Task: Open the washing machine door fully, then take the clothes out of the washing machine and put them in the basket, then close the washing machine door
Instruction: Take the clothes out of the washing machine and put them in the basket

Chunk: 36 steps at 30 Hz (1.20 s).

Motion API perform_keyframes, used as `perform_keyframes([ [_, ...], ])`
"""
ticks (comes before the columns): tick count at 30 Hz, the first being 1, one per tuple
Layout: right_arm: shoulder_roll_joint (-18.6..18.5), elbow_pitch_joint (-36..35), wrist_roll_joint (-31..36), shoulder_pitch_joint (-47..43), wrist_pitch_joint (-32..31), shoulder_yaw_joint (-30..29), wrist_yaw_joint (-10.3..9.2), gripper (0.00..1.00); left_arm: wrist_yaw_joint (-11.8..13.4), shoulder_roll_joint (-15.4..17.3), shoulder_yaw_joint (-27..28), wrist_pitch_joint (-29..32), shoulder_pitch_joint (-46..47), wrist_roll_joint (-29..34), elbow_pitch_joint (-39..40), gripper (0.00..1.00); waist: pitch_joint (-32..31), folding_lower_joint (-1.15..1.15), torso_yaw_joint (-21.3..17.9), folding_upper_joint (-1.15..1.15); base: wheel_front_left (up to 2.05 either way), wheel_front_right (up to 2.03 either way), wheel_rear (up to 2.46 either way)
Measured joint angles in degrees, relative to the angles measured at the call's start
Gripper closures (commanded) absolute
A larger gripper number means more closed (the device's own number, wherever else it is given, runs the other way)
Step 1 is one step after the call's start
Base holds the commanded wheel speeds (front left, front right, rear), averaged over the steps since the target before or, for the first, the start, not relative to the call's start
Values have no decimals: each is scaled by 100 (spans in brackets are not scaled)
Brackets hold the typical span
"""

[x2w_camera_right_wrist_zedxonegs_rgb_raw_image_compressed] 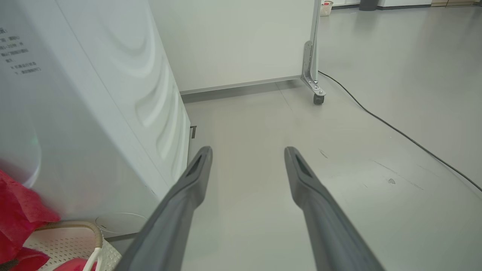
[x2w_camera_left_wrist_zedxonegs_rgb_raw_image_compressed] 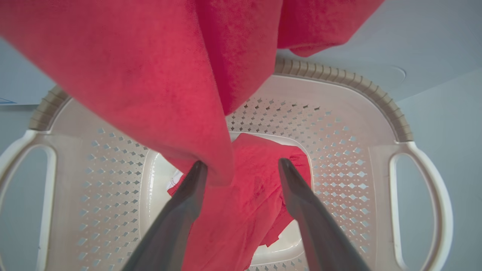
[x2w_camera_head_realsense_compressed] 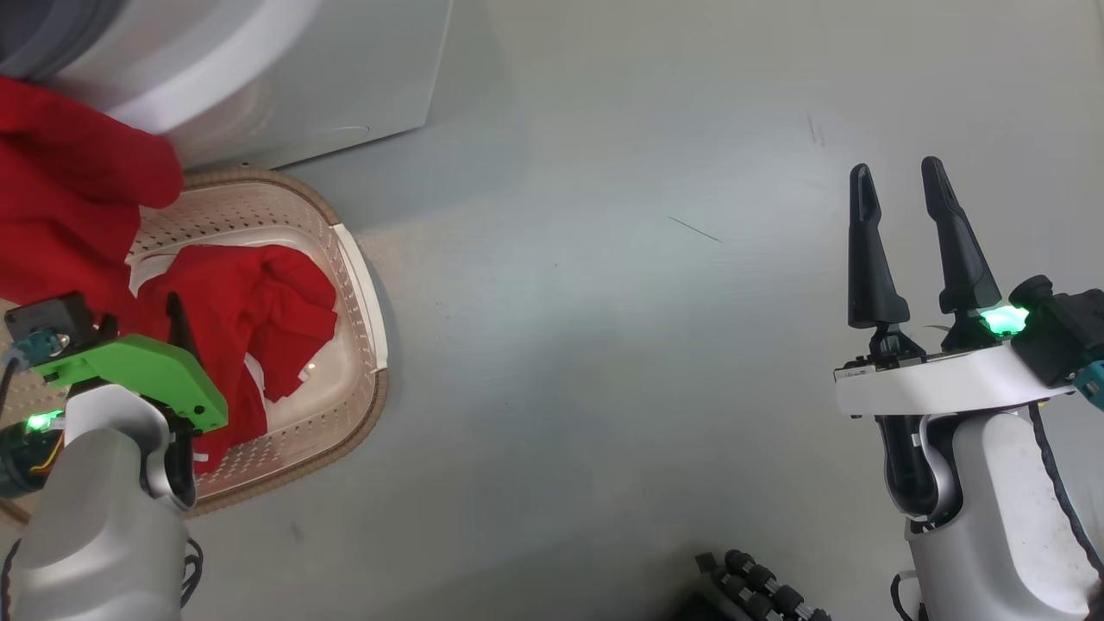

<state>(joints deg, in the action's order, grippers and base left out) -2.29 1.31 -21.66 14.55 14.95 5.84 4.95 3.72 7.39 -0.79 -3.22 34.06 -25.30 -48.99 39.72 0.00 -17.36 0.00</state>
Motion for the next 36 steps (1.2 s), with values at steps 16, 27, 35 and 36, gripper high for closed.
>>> perform_keyframes([
  [16, -2, 236, 207, -35, 0, -142, -3, 0, -124, -174, -59, -1047, -155, 22, -199, 0, -564, 0, 276, 0, 0, 0, 0],
  [27, -55, 433, 477, -397, 0, -216, 21, 0, -200, -339, -170, -1148, -559, 283, 324, 0, -1217, 0, 666, 0, 0, 0, 0],
  [35, -138, 536, 653, -645, 0, -186, 48, 0, -252, -436, -298, -1147, -830, 627, 1419, 0, -1725, 0, 980, 0, 0, 0, 0],
  [36, -147, 552, 681, -682, 0, -172, 51, 0, -259, -443, -315, -1148, -887, 659, 1517, 0, -1786, 0, 1019, 0, 0, 0, 0],
])
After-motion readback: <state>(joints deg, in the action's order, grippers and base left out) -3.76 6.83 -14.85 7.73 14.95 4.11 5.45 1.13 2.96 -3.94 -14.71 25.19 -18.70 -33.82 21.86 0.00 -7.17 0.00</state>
